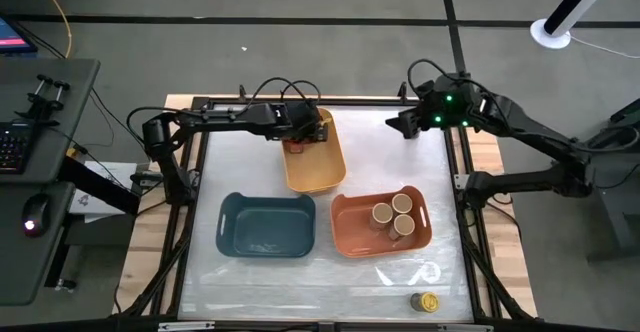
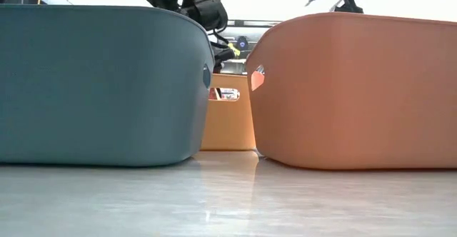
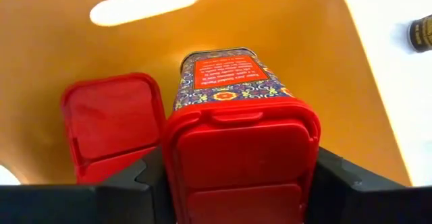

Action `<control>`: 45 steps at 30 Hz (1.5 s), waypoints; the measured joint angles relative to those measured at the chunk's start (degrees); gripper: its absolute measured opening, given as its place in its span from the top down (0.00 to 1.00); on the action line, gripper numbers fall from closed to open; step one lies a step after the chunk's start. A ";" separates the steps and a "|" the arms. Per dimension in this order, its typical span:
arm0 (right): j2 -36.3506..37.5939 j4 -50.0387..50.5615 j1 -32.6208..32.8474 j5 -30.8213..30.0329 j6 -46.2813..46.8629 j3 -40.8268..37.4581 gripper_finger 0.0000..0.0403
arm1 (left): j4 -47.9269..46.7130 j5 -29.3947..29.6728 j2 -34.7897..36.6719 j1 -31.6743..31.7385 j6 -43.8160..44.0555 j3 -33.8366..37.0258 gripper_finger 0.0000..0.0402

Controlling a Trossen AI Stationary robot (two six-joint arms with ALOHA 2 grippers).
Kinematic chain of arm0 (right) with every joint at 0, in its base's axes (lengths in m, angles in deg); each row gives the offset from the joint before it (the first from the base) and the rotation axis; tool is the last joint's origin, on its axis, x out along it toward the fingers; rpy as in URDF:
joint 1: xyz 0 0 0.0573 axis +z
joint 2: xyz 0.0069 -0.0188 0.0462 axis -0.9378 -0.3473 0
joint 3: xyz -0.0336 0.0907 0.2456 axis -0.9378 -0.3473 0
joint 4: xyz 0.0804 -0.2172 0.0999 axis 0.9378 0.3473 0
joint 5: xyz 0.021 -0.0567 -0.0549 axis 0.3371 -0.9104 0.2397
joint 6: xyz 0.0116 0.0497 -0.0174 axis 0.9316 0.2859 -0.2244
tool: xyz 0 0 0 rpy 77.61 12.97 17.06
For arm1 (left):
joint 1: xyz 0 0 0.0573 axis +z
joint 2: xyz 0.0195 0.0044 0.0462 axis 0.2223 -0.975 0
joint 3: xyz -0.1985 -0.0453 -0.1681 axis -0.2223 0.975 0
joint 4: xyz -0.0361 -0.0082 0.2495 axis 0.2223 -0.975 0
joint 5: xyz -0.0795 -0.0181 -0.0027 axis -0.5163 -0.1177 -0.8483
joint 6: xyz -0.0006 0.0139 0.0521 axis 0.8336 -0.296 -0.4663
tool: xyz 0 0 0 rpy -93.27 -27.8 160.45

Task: Sort spices by type
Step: Put the red seasoning can into the yellow bin

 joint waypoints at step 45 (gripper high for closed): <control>-1.85 -2.64 1.79 -4.13 -2.36 0.00 0.21 | -10.00 7.61 13.02 -10.63 -27.65 -2.75 0.29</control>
